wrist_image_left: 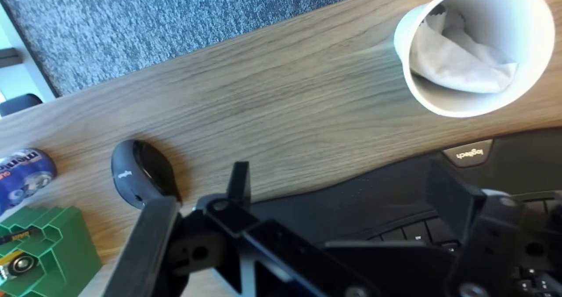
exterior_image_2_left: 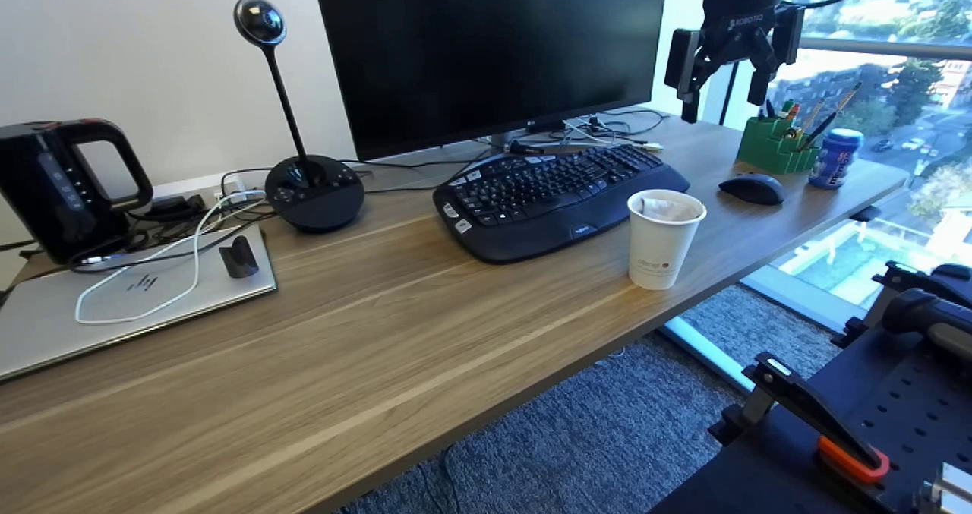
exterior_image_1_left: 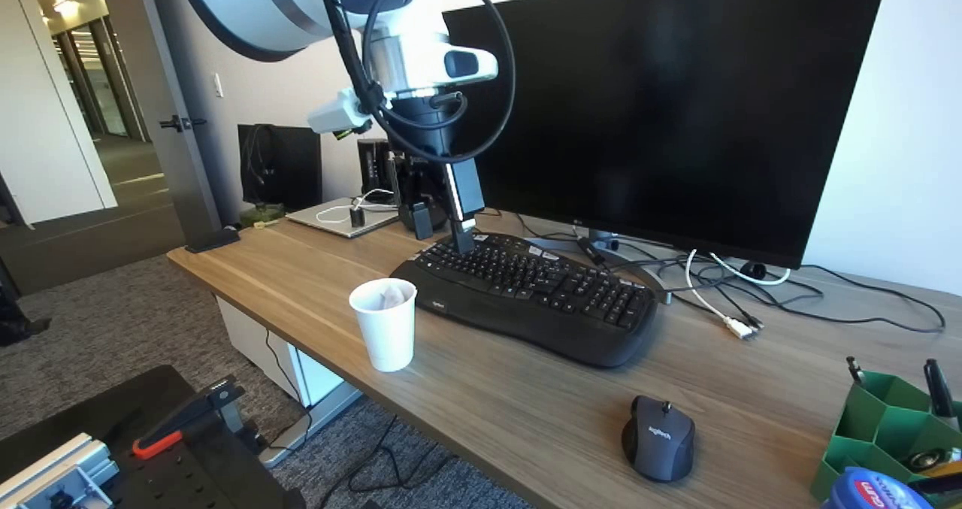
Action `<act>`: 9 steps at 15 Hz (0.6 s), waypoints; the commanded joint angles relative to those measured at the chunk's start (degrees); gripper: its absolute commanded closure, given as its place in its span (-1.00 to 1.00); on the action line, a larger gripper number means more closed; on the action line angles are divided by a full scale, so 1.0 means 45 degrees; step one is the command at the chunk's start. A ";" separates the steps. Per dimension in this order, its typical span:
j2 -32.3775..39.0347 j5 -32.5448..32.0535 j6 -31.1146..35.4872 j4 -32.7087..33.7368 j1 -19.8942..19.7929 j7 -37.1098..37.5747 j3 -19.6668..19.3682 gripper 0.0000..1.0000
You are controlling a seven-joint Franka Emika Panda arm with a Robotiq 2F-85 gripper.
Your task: Pick the cup and slightly move it to the left on the desk
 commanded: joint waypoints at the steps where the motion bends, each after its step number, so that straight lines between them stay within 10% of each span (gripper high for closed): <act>1: 0.0105 0.0523 -0.0789 0.0318 -0.0232 0.0320 -0.0122 -1.00; 9: 0.0087 0.0394 -0.0981 0.0130 -0.0285 0.0302 -0.0140 -1.00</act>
